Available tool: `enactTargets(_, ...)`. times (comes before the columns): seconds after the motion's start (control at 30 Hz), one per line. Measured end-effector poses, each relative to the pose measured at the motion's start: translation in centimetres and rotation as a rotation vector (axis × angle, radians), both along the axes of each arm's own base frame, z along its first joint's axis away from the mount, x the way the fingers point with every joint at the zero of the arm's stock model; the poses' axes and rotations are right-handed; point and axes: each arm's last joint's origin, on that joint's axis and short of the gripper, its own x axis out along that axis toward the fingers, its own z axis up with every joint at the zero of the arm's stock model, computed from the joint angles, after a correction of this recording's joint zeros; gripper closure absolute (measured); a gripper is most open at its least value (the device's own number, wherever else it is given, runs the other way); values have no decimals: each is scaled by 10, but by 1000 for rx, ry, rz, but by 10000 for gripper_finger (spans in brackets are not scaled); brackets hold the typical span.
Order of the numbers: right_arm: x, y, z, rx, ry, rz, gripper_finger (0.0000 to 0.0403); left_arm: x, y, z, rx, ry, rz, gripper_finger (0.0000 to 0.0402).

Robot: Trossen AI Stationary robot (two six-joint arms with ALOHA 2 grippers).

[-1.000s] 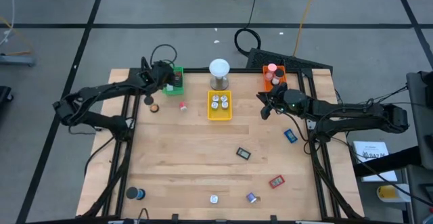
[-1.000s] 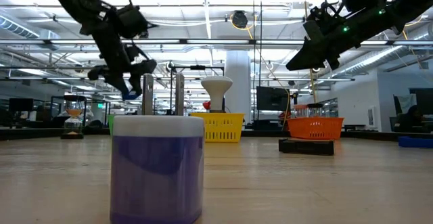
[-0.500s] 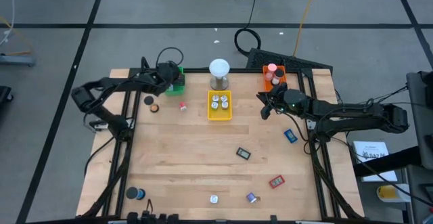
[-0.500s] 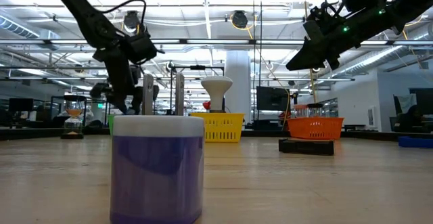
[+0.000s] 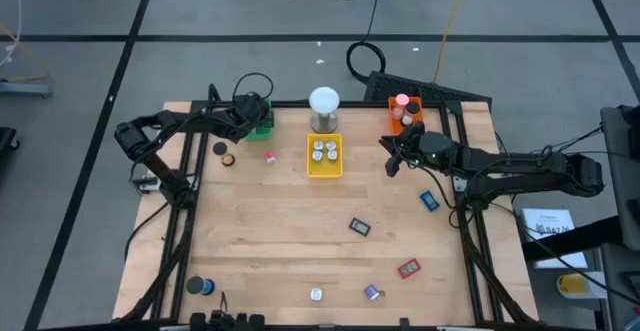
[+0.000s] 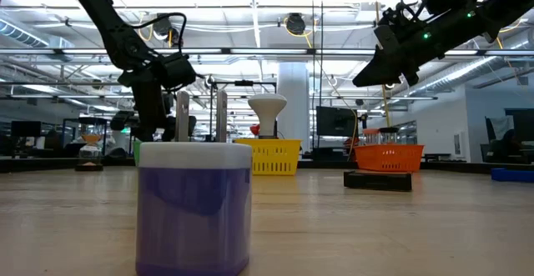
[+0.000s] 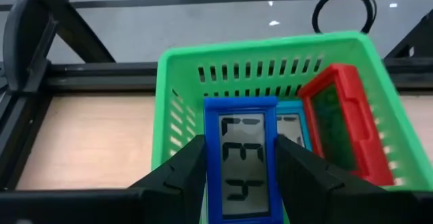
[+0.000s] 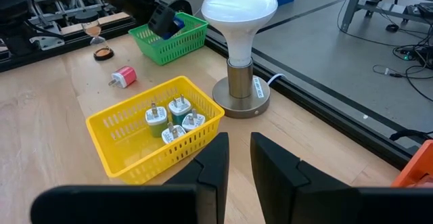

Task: Pick & Place Office items
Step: Put the bottom blue digital clock into the green bin, then adjust the red digital clock in the green bin

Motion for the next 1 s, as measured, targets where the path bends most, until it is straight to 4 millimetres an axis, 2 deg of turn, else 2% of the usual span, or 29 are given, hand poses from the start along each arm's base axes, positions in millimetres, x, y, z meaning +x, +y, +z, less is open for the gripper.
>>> enactTargets(0.23,0,0,0,0,0,0,348,0,0,0,-4,6,-3,241)
enactTargets(0.47,0,0,0,0,0,0,348,0,0,0,-4,37,-37,188)
enactTargets(0.63,0,0,0,0,0,0,348,0,-3,11,15,27,-76,167)
enactTargets(0.83,0,0,0,0,0,0,348,12,-8,29,14,-60,-255,197)
enactTargets(1.0,0,0,0,0,0,0,349,16,-7,27,1,-109,-280,254)
